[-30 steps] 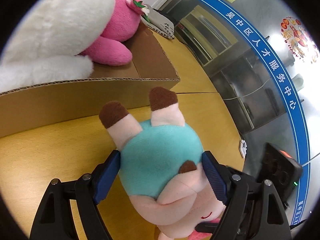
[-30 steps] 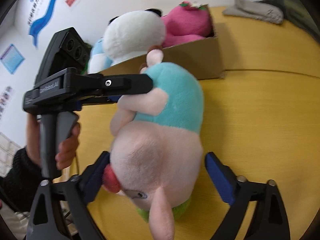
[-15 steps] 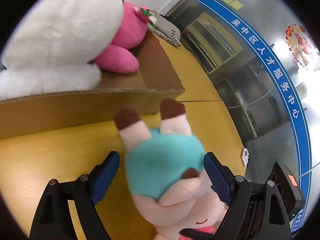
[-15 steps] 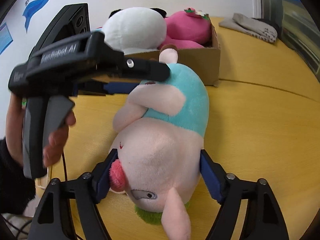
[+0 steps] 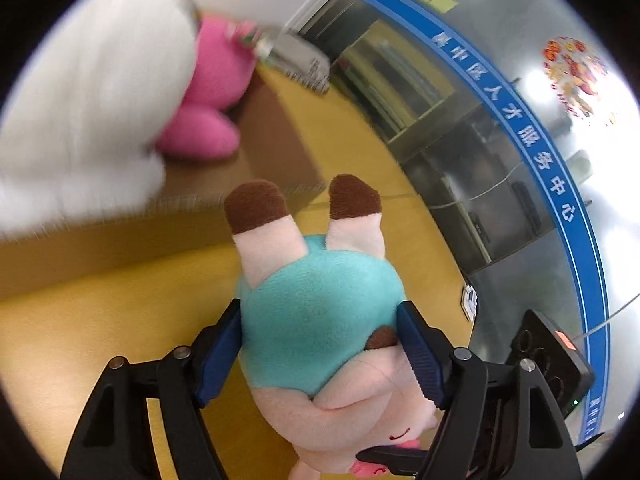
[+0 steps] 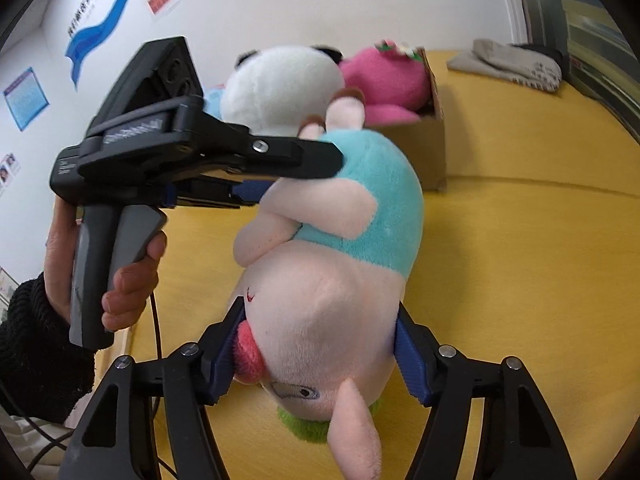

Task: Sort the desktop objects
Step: 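Grasp the pig plush with both grippers and lift it, then carry the pig over the box, lower it beside the panda, open both grippers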

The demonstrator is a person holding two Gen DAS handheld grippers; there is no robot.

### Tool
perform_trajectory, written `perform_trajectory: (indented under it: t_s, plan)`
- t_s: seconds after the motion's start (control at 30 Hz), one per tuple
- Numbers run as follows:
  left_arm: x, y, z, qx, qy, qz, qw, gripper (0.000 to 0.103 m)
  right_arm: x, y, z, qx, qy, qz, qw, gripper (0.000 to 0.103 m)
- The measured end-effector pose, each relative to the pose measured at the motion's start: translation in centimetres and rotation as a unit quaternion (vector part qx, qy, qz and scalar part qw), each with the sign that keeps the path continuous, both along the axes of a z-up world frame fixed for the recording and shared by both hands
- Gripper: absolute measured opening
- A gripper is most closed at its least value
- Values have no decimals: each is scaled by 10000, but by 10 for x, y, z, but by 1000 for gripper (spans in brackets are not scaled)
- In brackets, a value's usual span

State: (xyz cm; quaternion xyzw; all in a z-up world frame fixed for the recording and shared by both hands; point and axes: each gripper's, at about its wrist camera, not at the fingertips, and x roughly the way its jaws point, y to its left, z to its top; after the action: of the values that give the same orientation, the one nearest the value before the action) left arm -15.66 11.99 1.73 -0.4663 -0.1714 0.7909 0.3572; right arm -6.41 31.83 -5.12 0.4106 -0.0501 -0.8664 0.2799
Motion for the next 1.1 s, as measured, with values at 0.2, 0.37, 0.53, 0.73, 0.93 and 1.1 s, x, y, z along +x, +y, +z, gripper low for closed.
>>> perform_trajectory:
  t_s: [0.2, 0.37, 0.53, 0.73, 0.93, 1.1]
  plan:
    - [-3, 0, 72, -178, 817, 72, 9965, 69, -9, -2, 44, -245, 714, 125, 9971, 72]
    - [-42, 2, 121, -269, 1352, 183, 9903, 70, -46, 1, 88, -317, 1394, 262, 9894, 72]
    - [-109, 11, 135, -554, 1560, 424, 9853, 70, -114, 1, 110, -341, 1827, 503, 9813, 72]
    - [-182, 35, 82, -1197, 927, 517, 9871, 70, -199, 11, 63, -643, 1409, 814, 9846, 72]
    - [-195, 47, 43, -1482, 680, 271, 9862, 70, -225, 15, 13, -629, 710, 942, 9910, 72]
    - [-192, 57, 41, -1734, 681, 227, 9822, 73, -232, 9, 8, -327, 287, 1030, 9937, 72]
